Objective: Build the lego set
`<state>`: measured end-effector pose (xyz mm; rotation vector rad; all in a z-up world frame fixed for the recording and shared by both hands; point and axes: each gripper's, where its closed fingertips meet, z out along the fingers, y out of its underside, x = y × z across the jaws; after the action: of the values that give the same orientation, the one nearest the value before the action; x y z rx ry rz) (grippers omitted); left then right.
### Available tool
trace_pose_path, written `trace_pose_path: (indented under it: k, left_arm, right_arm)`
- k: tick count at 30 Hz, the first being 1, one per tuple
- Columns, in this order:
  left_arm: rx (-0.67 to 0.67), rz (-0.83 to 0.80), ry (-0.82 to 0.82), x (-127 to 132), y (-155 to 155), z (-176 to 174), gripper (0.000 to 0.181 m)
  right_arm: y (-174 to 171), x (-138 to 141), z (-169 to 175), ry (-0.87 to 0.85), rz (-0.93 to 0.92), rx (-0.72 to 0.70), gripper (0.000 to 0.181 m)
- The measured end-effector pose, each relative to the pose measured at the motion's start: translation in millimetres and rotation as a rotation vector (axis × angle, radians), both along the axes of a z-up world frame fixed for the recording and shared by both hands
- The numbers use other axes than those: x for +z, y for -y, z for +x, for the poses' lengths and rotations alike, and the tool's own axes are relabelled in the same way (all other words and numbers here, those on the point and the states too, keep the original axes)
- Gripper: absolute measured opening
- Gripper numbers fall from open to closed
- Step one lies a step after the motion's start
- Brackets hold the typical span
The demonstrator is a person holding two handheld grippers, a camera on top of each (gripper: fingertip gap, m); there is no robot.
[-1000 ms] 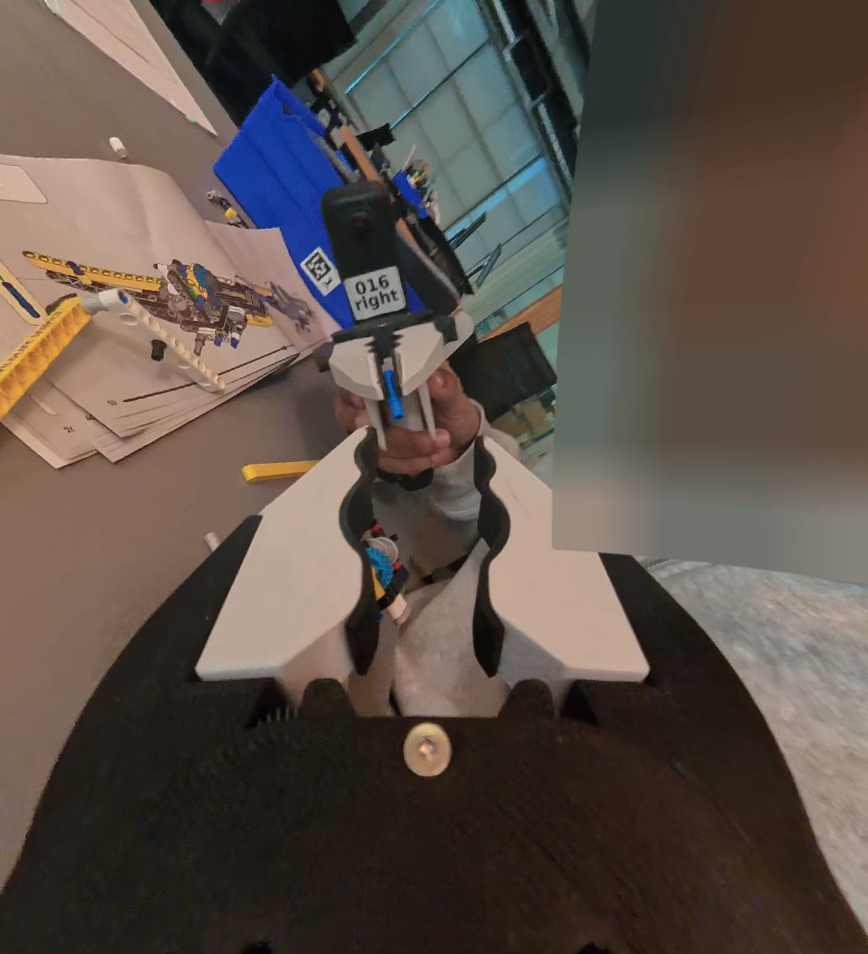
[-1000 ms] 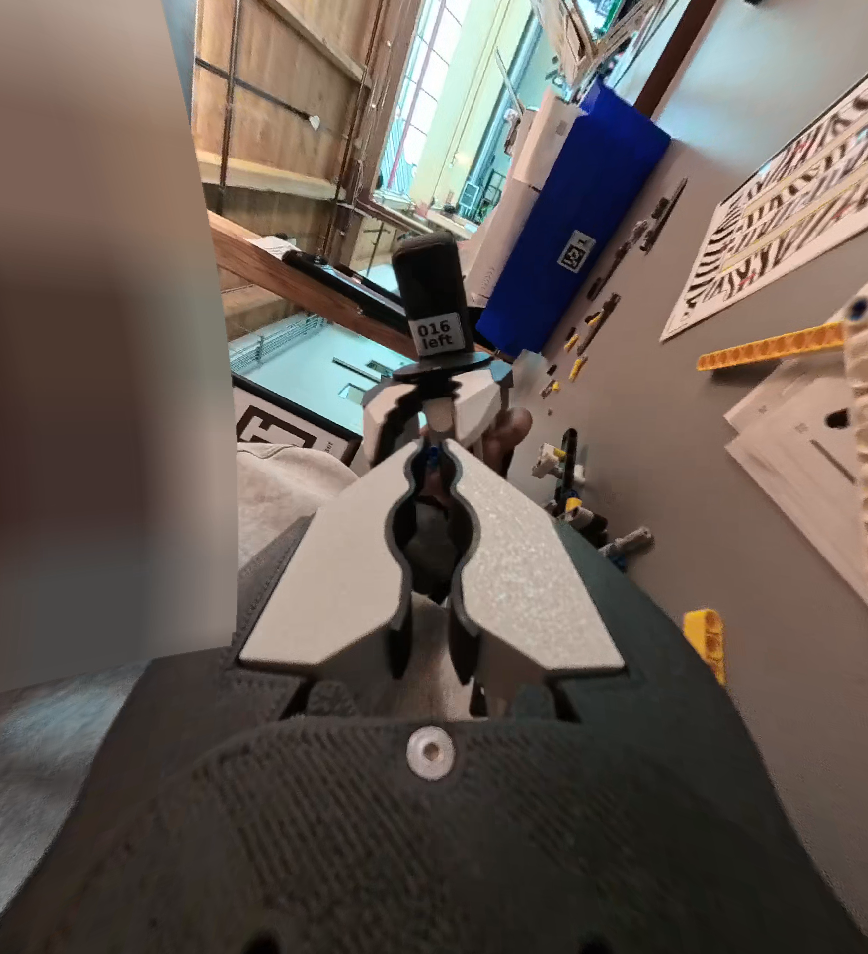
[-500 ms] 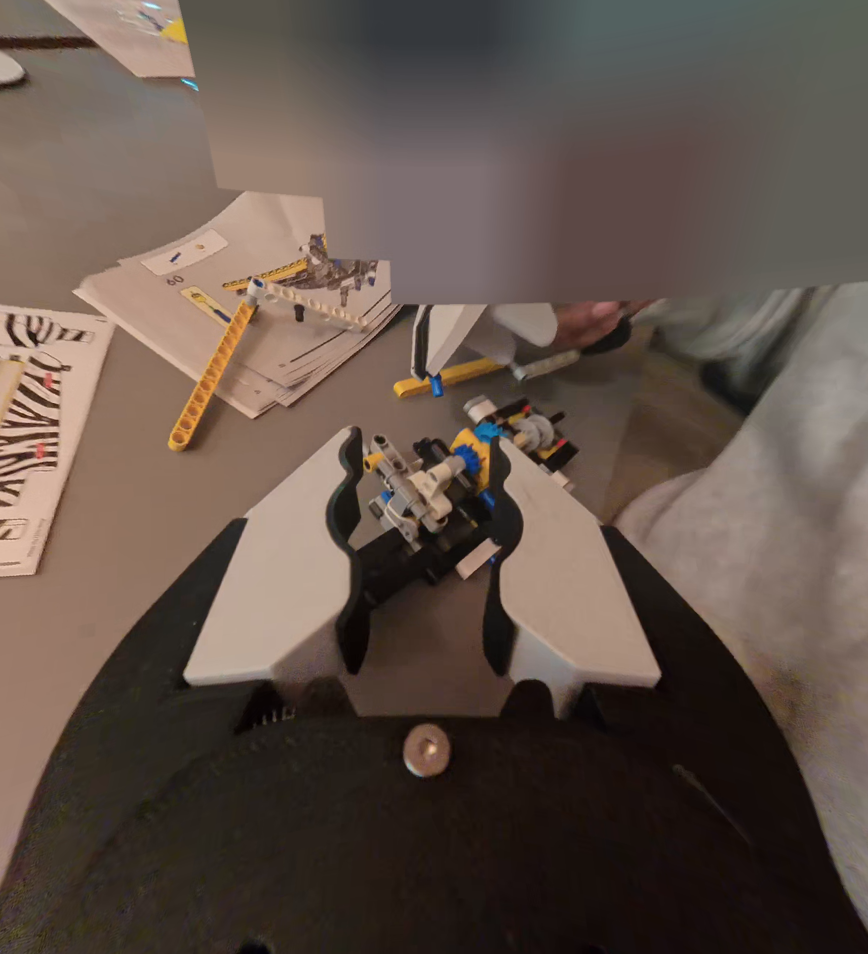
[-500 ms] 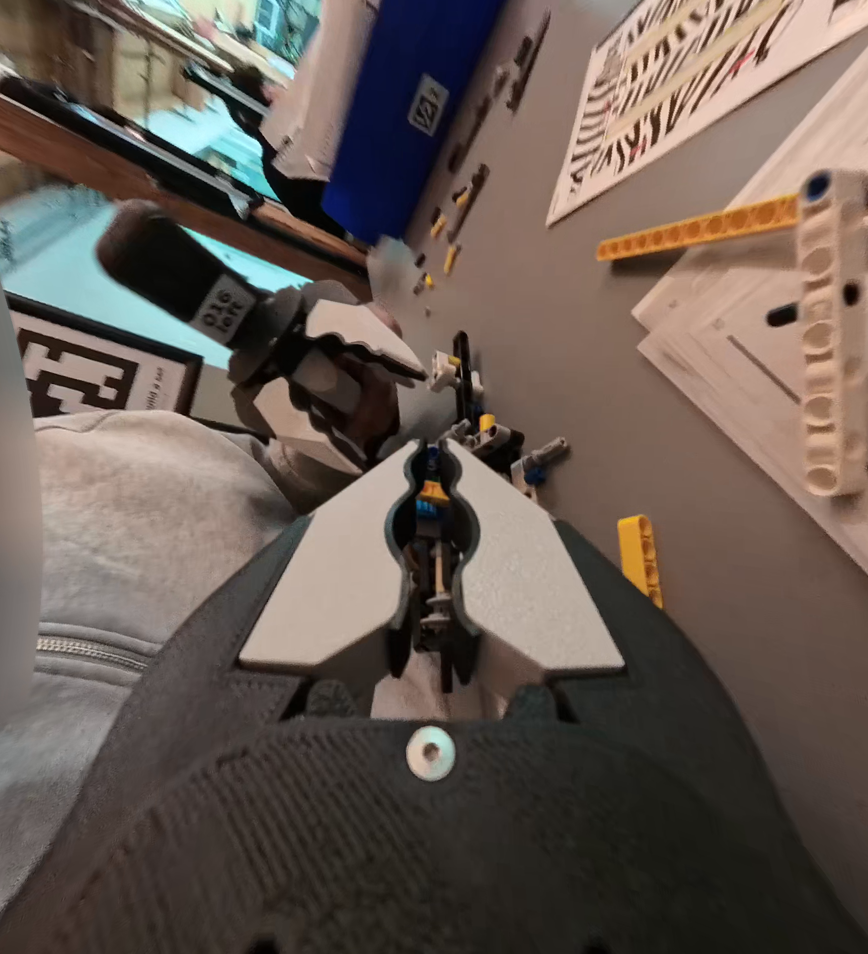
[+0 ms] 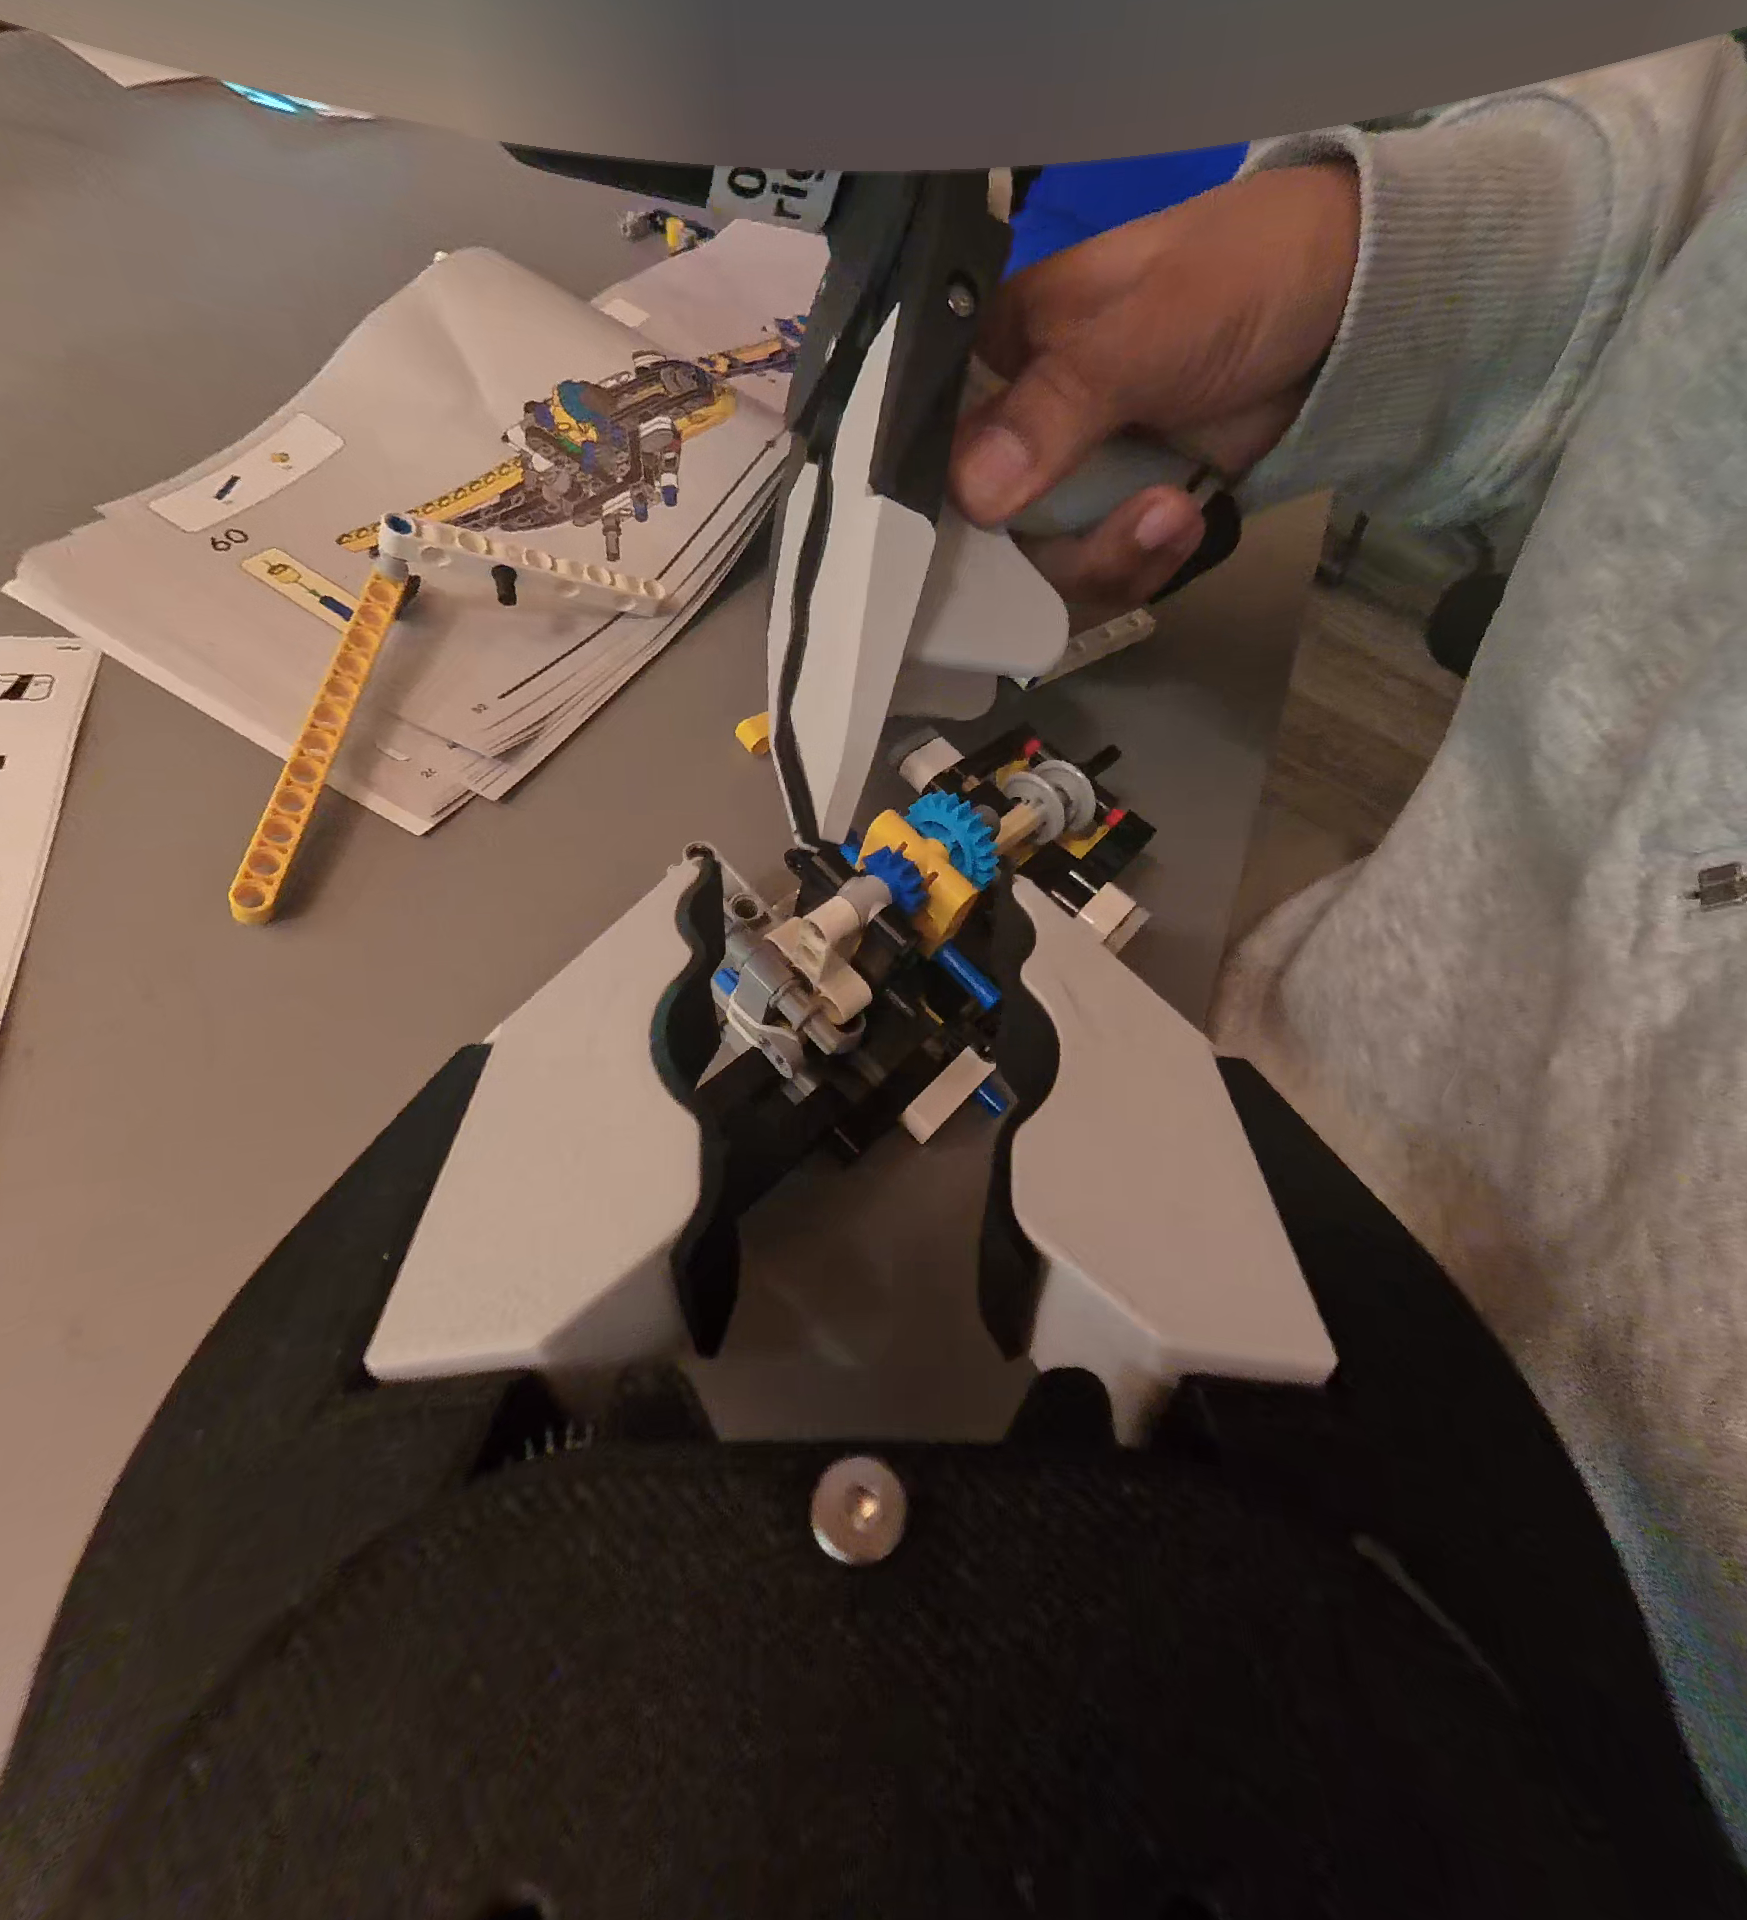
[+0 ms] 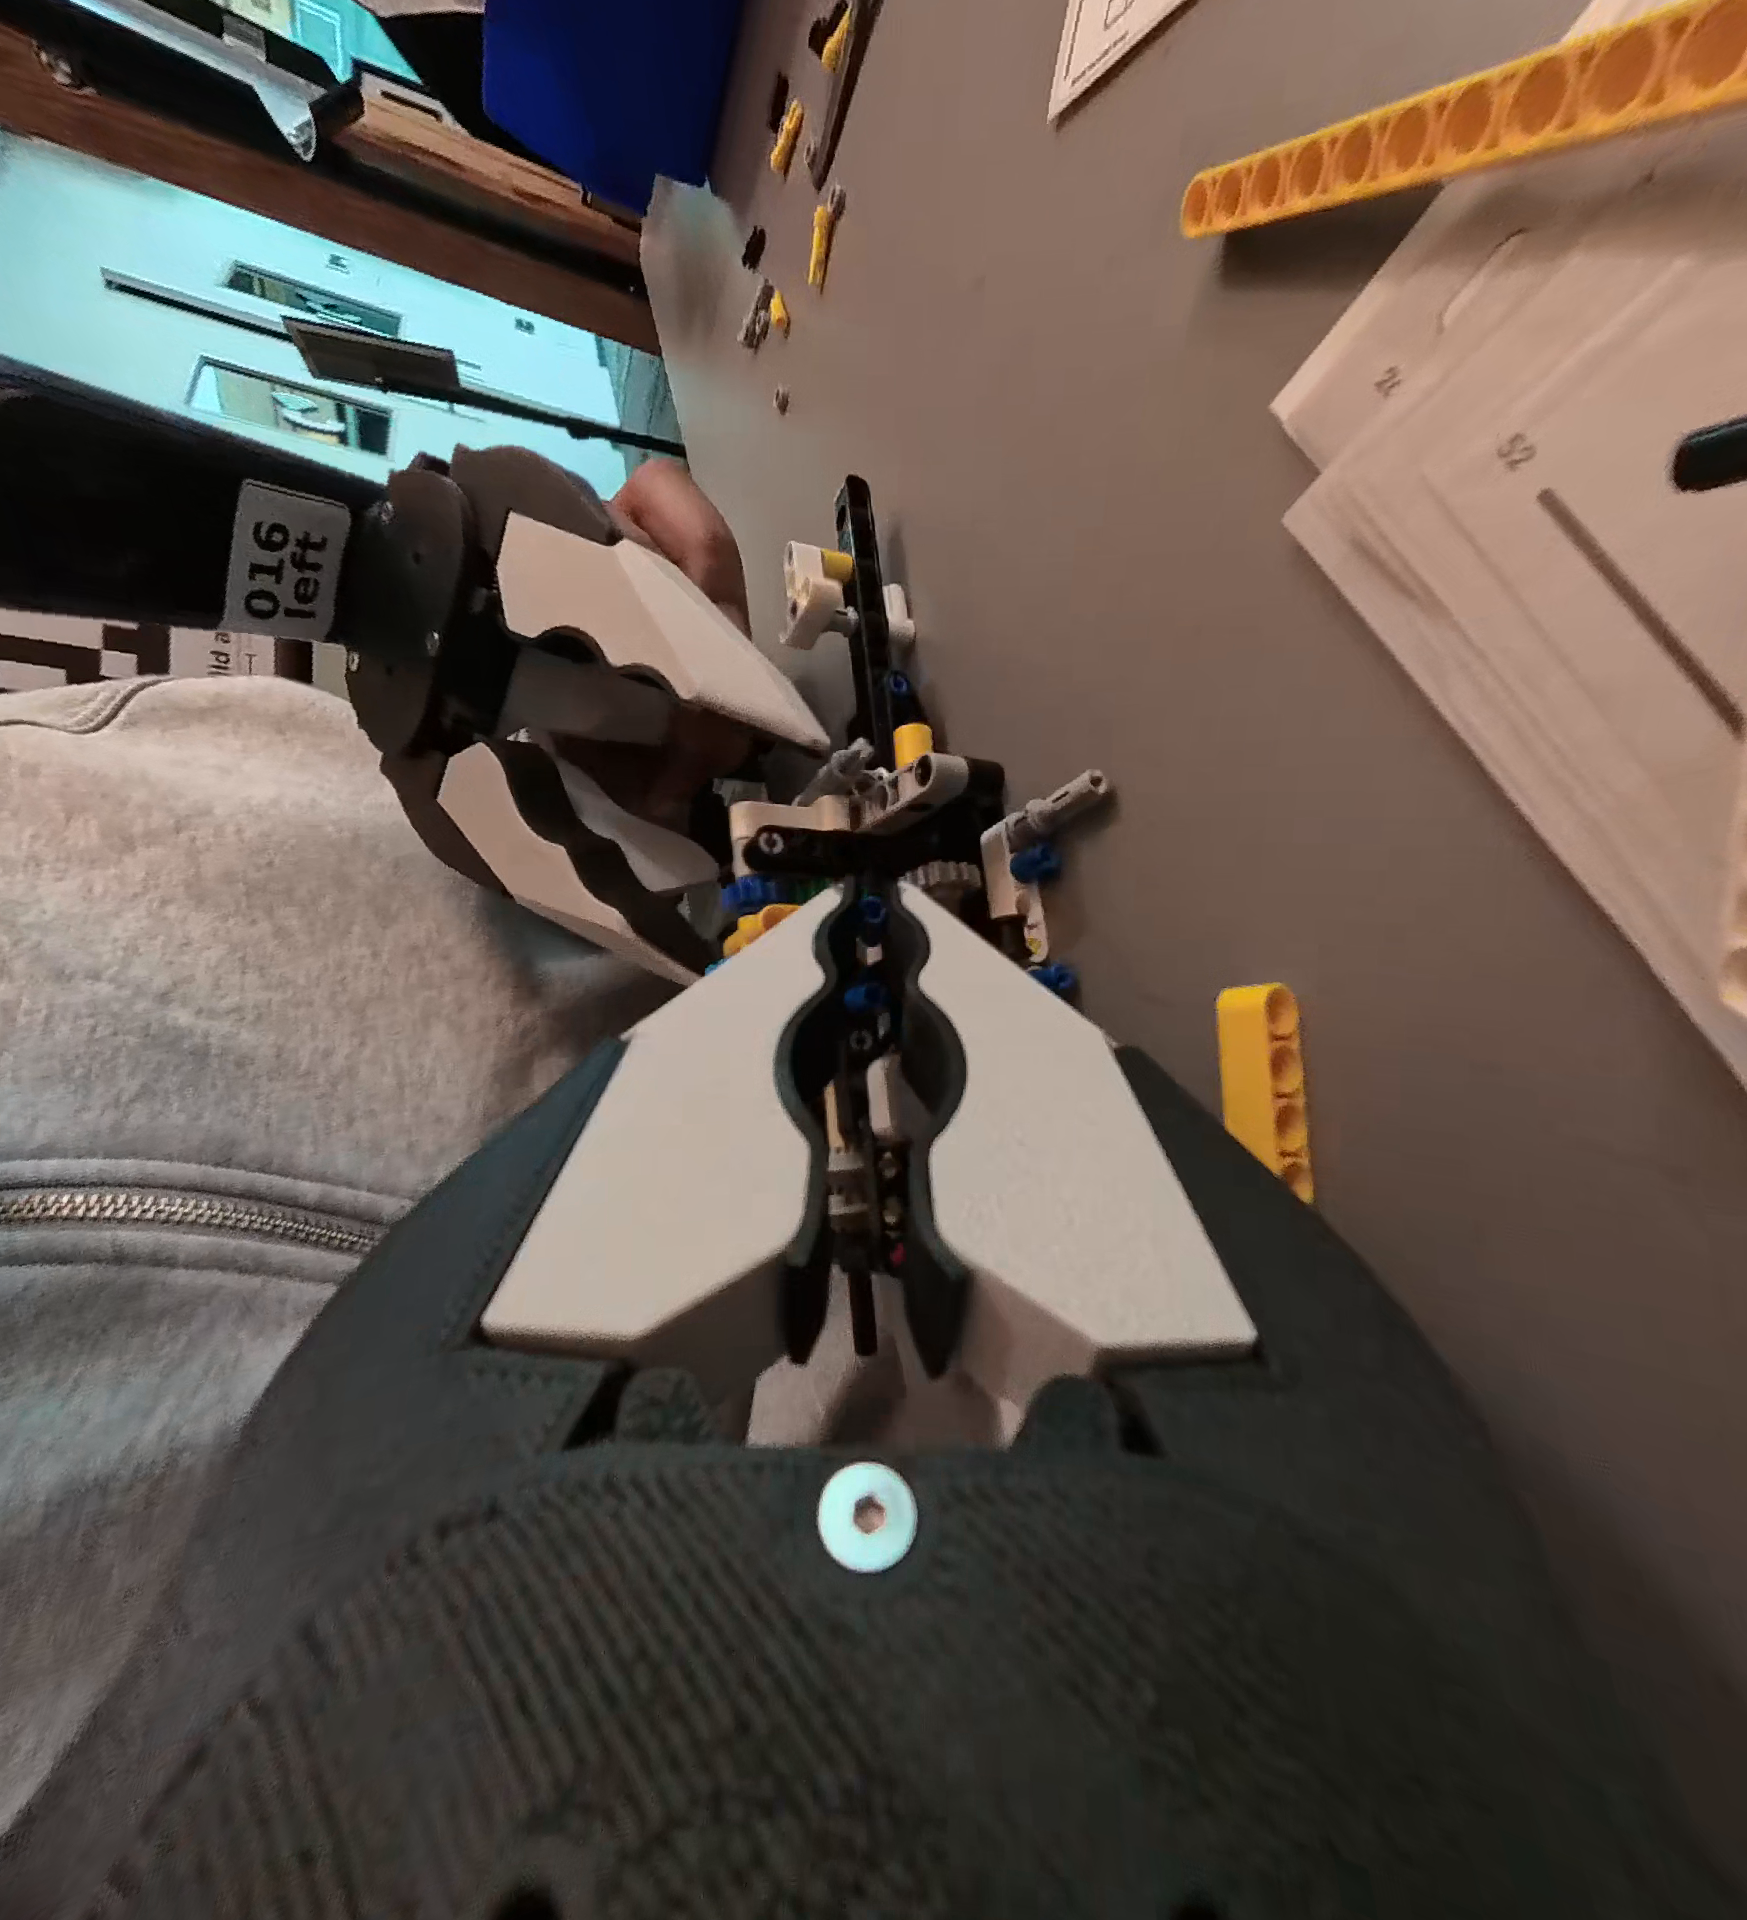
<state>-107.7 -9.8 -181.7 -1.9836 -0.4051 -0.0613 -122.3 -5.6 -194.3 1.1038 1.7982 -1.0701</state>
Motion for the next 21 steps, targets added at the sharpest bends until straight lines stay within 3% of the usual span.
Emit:
trace_pose_path:
  k: [21]
  left_arm:
    - [-0.038, 0.018, 0.058, -3.5, -0.9, 3.7, 0.038]
  right_arm:
    - [6.9, -1.8, -2.9, 0.091, -0.050, -0.005, 0.001]
